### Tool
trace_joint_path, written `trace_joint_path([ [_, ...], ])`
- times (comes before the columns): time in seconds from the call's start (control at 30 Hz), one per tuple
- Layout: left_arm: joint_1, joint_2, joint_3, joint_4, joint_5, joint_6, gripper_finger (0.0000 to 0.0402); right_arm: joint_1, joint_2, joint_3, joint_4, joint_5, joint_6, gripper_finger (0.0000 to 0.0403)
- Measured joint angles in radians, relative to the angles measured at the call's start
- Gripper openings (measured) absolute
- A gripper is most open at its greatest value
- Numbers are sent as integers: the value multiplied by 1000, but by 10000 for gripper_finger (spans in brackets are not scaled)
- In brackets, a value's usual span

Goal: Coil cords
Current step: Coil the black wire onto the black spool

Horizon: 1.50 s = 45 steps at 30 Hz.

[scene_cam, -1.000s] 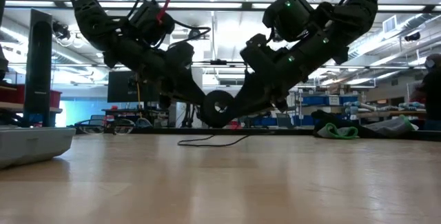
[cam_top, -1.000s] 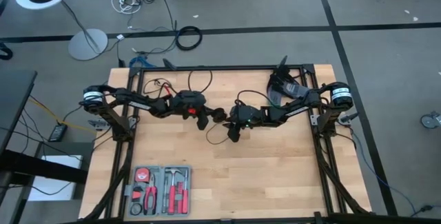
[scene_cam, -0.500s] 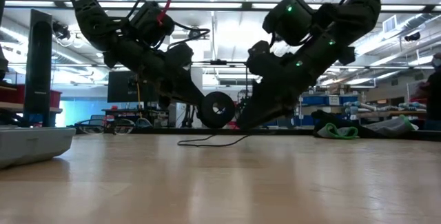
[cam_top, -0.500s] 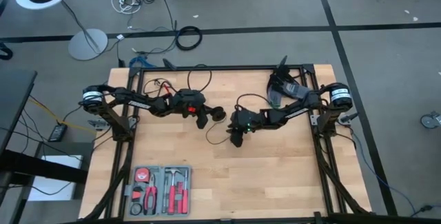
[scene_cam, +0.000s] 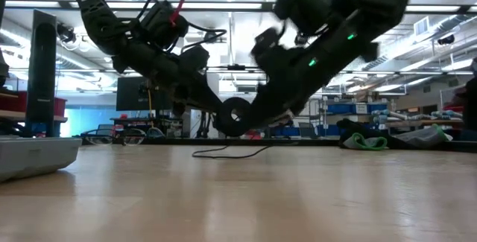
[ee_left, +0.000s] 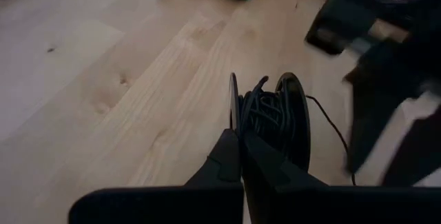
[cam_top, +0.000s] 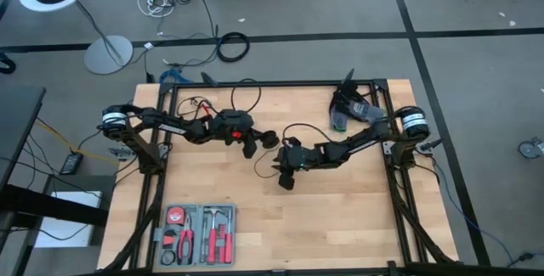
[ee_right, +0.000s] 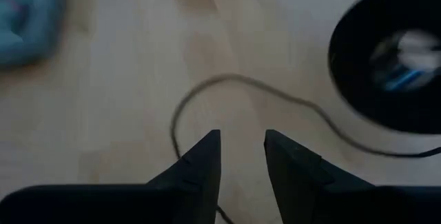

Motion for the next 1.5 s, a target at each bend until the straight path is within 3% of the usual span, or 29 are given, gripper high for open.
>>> trace_joint_path([
  [0.2, 0, 0, 0, 10, -9, -2, 0, 0, 196, 193, -4, -2, -34, 113],
  [0.47, 0, 0, 0, -3, -27, -3, 0, 7, 312, 380, -122, -27, 24, 113],
  [0.67, 0, 0, 0, -7, -27, -3, 0, 35, 333, 477, -325, 4, 129, 113],
  [0.9, 0, 0, 0, -7, -27, -3, 0, 74, 313, 600, -572, 124, 92, 113],
  [1.1, 0, 0, 0, -5, -27, -3, 0, 74, 315, 616, -690, 129, 248, 112],
  [1.2, 0, 0, 0, -4, -27, -4, 0, 73, 326, 617, -685, 82, 297, 112],
  [1.5, -1, 0, 0, 5, -26, -27, 0, 71, 354, 621, -670, 59, 308, 106],
])
